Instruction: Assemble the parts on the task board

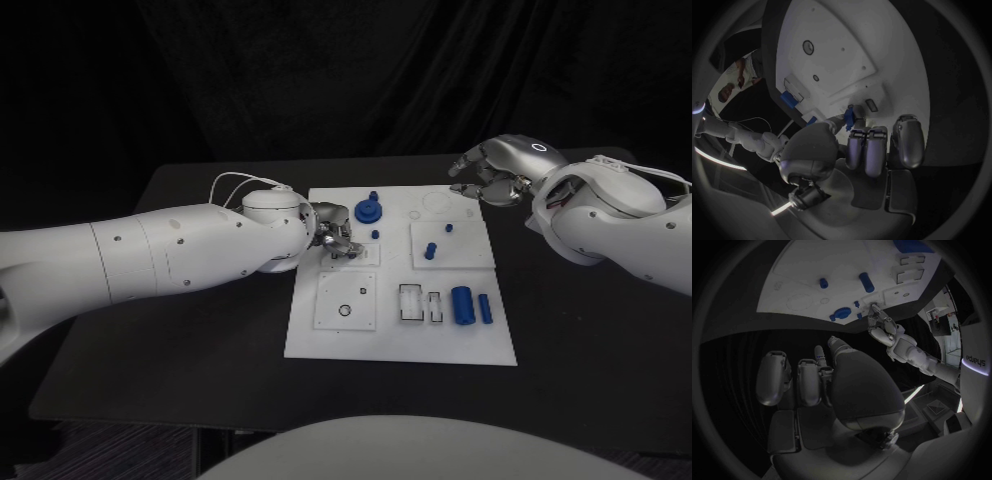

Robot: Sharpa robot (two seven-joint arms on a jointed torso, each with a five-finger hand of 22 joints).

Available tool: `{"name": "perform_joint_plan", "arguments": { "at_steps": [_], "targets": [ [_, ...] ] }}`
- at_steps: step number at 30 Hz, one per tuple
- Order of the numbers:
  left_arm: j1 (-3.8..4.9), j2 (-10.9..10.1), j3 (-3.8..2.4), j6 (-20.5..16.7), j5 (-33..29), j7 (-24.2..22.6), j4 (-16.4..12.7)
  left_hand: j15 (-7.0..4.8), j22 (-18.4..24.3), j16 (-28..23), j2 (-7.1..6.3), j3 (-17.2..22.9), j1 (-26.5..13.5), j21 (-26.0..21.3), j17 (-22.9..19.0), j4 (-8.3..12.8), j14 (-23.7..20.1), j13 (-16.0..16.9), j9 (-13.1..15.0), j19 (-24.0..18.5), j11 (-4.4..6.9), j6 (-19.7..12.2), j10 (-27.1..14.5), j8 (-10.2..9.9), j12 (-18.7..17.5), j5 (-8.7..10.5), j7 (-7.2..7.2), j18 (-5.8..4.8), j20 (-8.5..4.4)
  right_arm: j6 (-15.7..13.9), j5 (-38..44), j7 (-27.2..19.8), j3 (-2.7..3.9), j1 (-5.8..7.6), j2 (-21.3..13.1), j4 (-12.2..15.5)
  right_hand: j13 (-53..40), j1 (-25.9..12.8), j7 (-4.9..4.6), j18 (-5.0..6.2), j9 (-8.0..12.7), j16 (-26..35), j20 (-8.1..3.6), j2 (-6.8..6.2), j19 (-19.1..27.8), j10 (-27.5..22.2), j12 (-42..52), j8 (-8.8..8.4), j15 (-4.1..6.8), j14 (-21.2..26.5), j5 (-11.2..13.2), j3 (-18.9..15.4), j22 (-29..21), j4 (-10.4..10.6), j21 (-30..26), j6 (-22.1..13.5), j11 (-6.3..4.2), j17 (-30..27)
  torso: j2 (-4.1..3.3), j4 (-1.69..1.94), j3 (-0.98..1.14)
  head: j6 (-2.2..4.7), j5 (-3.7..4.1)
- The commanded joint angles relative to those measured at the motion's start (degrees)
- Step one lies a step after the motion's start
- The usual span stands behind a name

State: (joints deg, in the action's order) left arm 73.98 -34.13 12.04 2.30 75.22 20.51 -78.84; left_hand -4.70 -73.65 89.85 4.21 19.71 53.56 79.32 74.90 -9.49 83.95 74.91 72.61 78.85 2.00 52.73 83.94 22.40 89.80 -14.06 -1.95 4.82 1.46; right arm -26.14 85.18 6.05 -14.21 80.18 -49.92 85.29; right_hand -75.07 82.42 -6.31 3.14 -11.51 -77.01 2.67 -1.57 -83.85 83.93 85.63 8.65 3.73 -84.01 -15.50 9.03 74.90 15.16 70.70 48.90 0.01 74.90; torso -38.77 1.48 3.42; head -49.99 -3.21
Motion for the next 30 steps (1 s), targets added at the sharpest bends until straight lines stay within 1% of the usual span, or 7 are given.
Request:
{"name": "perform_joint_plan", "arguments": {
  "at_steps": [1, 7, 13, 19, 21, 25, 30],
  "targets": [
    [-0.35, 0.2, 0.05, -0.2, -0.1, -0.6, 0.1, -0.17, 0.0, 0.2, 0.13, -0.1, -0.5, -0.3, 15.1, -0.4, 6.0, 15.1, 0.0, 0.1, 0.06, 0.3, 6.1, -0.3, 0.2, 0.20, 0.01, -0.46, 0.13, 0.7, 0.2, 1.2, 0.04, -0.15, 0.0, 0.0, -8.0, 0.2, 0.06, 0.83, 0.1, 0.3, 0.17, 0.21, 0.3, 0.7, -0.4, -0.23, -0.34, -2.4, -0.2, 0.4, 9.8, 0.1, -0.5, 0.3, 0.42, 0.7, 0.02, 0.08, -0.01, -0.01, 0.04],
    [-0.54, 0.3, 0.05, -0.2, -0.1, -0.7, 0.2, -0.17, 0.0, 0.2, 0.13, -0.2, -0.5, -0.3, 15.1, -0.4, 6.0, 15.1, 0.0, 0.1, 0.06, 0.3, 6.1, -0.3, 0.2, 0.21, 0.01, -0.44, 0.14, 0.9, 0.2, 1.4, 0.04, -0.16, 0.0, 0.0, -7.8, 0.0, 0.05, 0.89, 0.1, 0.6, 0.18, 0.24, 0.4, 0.6, -0.6, -0.27, -0.34, -2.3, -0.3, 0.4, 9.7, 0.2, -0.8, 0.4, 0.43, 0.4, 0.02, 0.03, -0.05, -0.01, -0.09],
    [-0.64, 0.3, 0.05, -0.2, -0.1, -0.9, 0.2, -0.15, 0.1, 0.2, 0.01, -0.4, -0.7, -0.4, 15.1, -0.6, 6.0, 15.1, 0.0, 0.0, 0.03, 0.3, 6.1, -0.5, 0.2, 0.66, -0.01, -0.42, 0.15, 1.2, 0.2, 1.6, 0.04, -0.16, 0.1, -0.1, -7.7, 0.0, 0.04, 0.93, 0.2, 0.7, 0.18, 0.25, 0.5, 0.5, -0.7, -0.29, -0.35, -2.3, -0.3, 0.4, 9.7, 0.2, -1.0, 0.4, 0.44, 0.2, 0.03, 0.03, 0.01, -0.01, -0.07],
    [-0.70, 0.1, 0.05, 0.1, -0.1, -1.0, 0.0, -0.05, 0.0, 0.2, -0.23, -2.1, -1.8, -0.5, 15.1, -2.4, 6.0, 15.1, 0.1, 0.1, -0.10, 0.7, 6.1, -1.3, 0.2, 3.17, -0.14, -0.43, 0.25, 1.4, 0.2, 1.8, 0.04, -0.17, 0.1, -0.2, -7.6, -0.1, 0.04, 0.97, 0.2, 0.9, 0.19, 0.24, 0.6, 0.4, -0.8, -0.32, -0.35, -2.2, -0.4, 0.4, 9.6, 0.2, -1.2, 0.4, 0.45, 0.0, 0.02, 0.01, 0.01, -0.01, -0.18],
    [-0.72, 0.0, 0.05, 0.3, -0.1, -1.1, 0.0, -0.02, -0.2, 0.2, -0.58, -3.7, -2.4, -0.6, 15.1, -3.6, 6.0, 15.1, 0.3, 0.1, -0.10, 1.0, 6.1, -1.7, 0.2, 4.86, -0.15, -0.43, 0.28, 1.5, 0.2, 1.8, 0.04, -0.18, 0.2, -0.2, -7.5, -0.1, 0.04, 1.00, 0.2, 1.0, 0.19, 0.24, 0.6, 0.4, -0.8, -0.33, -0.36, -2.2, -0.4, 0.4, 9.6, 0.2, -1.4, 0.4, 0.45, 0.0, 0.01, 0.00, 0.00, -0.01, -0.16],
    [-0.75, 0.0, 0.05, 0.5, -0.1, -1.2, 0.1, -0.02, -0.2, 0.2, -0.76, -4.7, -2.8, -0.7, 15.1, -4.3, 6.0, 15.1, 0.4, 0.1, -0.12, 1.2, 6.1, -2.0, 0.2, 5.51, -0.14, -0.42, 0.30, 1.7, 0.2, 1.9, 0.04, -0.20, 0.2, -0.2, -7.4, -0.1, 0.05, 1.02, 0.2, 1.1, 0.20, 0.21, 0.6, 0.3, -0.9, -0.35, -0.36, -2.1, -0.4, 0.4, 9.5, 0.2, -1.5, 0.4, 0.44, -0.1, 0.01, 0.00, -0.01, -0.01, -0.12],
    [-0.77, -0.1, 0.05, 0.8, -0.1, -1.4, 0.2, -0.02, -0.3, 0.2, -0.89, -7.3, -3.9, -0.8, 15.1, -6.3, 6.0, 15.1, 0.6, 0.1, -0.10, 1.7, 6.1, -2.6, 0.2, 7.14, -0.14, -0.41, 0.30, 1.9, 0.2, 2.0, 0.04, -0.22, 0.2, -0.2, -7.3, -0.1, 0.05, 1.06, 0.3, 1.3, 0.21, 0.15, 0.7, 0.2, -0.9, -0.40, -0.36, -2.1, -0.6, 0.5, 9.5, 0.2, -1.7, 0.4, 0.43, -0.3, 0.01, 0.03, 0.01, -0.01, -0.10]
  ]
}}
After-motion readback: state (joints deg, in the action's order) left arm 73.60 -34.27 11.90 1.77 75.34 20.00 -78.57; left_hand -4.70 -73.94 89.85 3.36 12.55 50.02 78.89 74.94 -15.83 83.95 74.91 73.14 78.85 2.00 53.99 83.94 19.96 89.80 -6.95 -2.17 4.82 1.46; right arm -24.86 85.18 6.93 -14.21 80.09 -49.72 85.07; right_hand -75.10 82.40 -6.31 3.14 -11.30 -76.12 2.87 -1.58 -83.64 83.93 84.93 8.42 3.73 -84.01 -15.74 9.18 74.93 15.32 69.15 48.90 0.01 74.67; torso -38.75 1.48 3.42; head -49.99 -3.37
